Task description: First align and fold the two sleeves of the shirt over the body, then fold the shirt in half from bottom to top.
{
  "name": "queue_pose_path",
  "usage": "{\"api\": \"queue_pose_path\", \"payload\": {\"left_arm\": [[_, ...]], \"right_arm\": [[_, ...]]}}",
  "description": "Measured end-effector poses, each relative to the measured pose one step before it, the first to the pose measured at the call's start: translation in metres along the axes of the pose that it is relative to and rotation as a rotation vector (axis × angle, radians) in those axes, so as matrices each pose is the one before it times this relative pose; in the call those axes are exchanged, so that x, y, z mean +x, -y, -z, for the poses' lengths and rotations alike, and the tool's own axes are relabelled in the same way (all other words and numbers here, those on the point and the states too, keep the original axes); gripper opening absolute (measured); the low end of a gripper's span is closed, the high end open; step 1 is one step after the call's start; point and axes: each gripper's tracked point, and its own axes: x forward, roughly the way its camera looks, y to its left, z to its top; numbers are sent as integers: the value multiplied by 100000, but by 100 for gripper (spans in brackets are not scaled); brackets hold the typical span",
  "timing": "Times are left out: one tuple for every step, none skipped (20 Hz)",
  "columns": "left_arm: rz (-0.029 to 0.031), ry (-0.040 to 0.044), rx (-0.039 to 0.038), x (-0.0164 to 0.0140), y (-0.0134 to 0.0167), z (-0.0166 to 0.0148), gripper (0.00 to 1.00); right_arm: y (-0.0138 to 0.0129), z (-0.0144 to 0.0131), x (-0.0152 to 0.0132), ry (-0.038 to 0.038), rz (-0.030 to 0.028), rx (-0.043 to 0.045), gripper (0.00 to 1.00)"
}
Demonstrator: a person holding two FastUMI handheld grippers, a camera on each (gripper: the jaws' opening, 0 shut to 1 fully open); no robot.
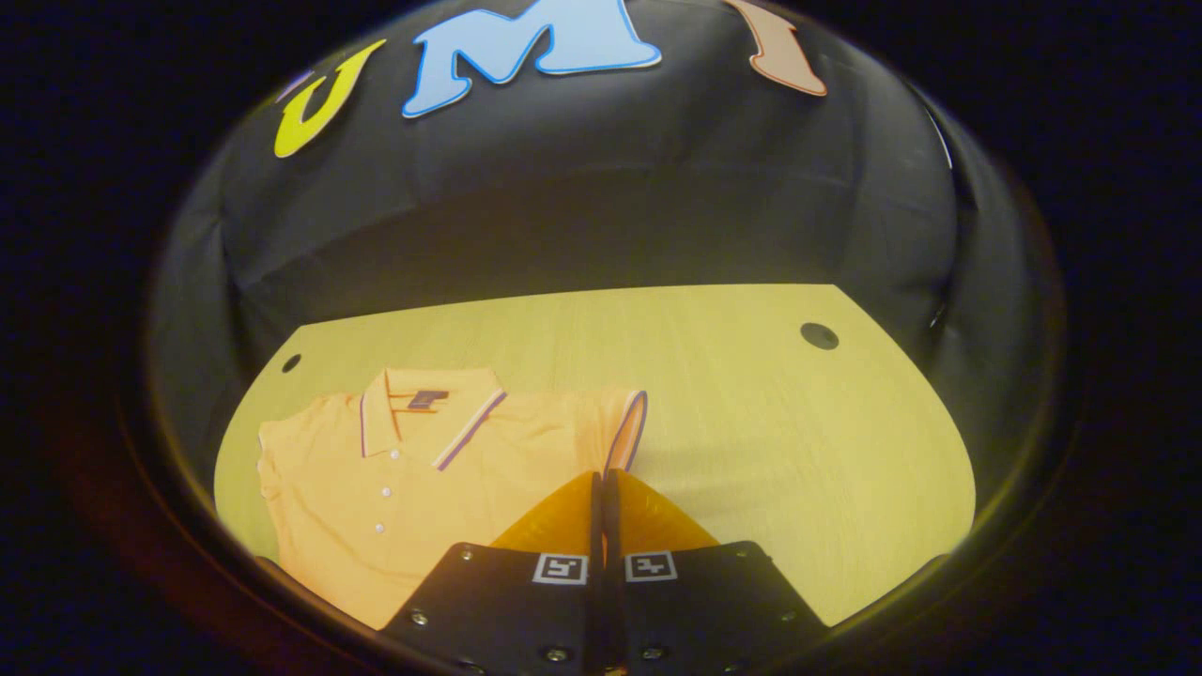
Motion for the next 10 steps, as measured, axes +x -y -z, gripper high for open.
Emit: {"api": "queue_pose_path", "payload": {"left_arm": [[-694,-91,-539,43,-79,122,97],[-568,-969,-748,210,-183,369,96],[-385,-933,-999,118,-210,452,96],[-310,-396,-1095,79,-174,213,96],[-473,-220,-903,94,-205,116,96],[-467,-407,-726,79,-197,178,96],[-460,-670,-712,67,-241,104,96],[-107,-503,-532,183,-144,331,94],[-329,-302,-258,59,-189,188,94],[-257,-167,-30,37,-228,6,94]], "right_arm": [[-617,55,-25,-517,-1286,-1260,0],[-690,160,-51,-177,-1540,-1384,0],[-661,-40,27,211,-1643,-1590,0],[-548,218,-90,-20,-1322,-1754,0],[-495,124,41,-506,-921,-1608,0],[-467,465,23,-827,-1030,-1511,0],[-425,306,98,-1059,-780,-1442,0],[-307,412,79,-824,-532,-1435,0],[-312,165,134,-498,-496,-1345,0],[-363,225,-55,-429,-553,-1234,2]]}}
